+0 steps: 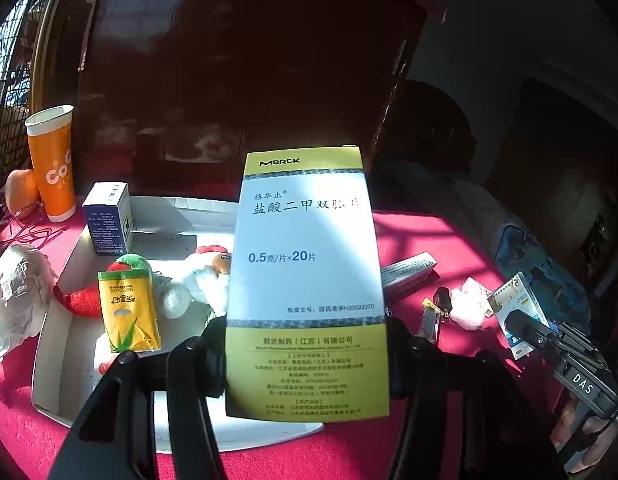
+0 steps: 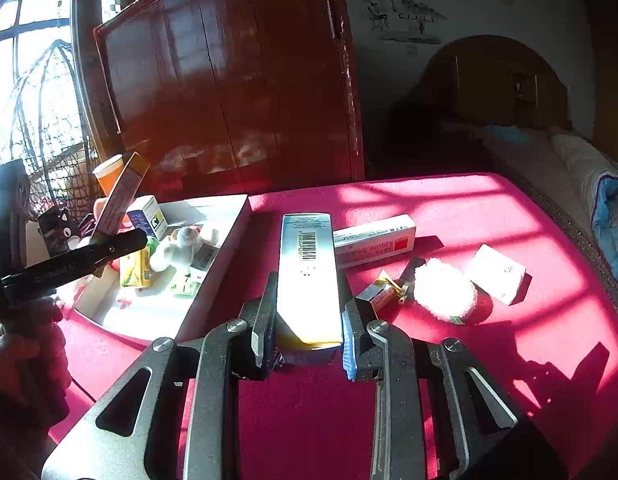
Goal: Organize objects
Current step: 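Carry the Merck box and small white-yellow box over the white tray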
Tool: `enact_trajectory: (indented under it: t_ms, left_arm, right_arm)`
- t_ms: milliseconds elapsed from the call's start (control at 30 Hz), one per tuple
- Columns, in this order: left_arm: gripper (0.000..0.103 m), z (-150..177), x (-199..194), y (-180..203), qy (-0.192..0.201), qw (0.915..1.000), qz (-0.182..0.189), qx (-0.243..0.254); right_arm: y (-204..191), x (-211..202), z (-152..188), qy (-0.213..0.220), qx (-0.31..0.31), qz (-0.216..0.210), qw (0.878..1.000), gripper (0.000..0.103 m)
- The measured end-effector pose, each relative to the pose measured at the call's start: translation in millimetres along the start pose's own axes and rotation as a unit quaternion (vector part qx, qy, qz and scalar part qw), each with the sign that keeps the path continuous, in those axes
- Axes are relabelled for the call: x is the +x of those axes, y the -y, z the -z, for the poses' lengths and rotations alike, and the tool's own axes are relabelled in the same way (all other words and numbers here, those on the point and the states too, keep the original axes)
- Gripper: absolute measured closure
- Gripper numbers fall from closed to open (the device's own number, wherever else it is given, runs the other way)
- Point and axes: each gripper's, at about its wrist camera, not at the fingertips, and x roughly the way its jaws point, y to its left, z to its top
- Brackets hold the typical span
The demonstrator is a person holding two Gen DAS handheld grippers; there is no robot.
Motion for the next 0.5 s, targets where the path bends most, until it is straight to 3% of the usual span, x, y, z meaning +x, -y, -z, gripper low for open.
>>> enact_trajectory:
  t_ms: [500]
  left_arm:
    - [0.047, 0, -16, -46, 0.006, 0.9984, -0.019, -0.052]
  right_arm:
    - [-53, 19, -15, -0.008, -0.047, -0.034, 0.998, 0.079]
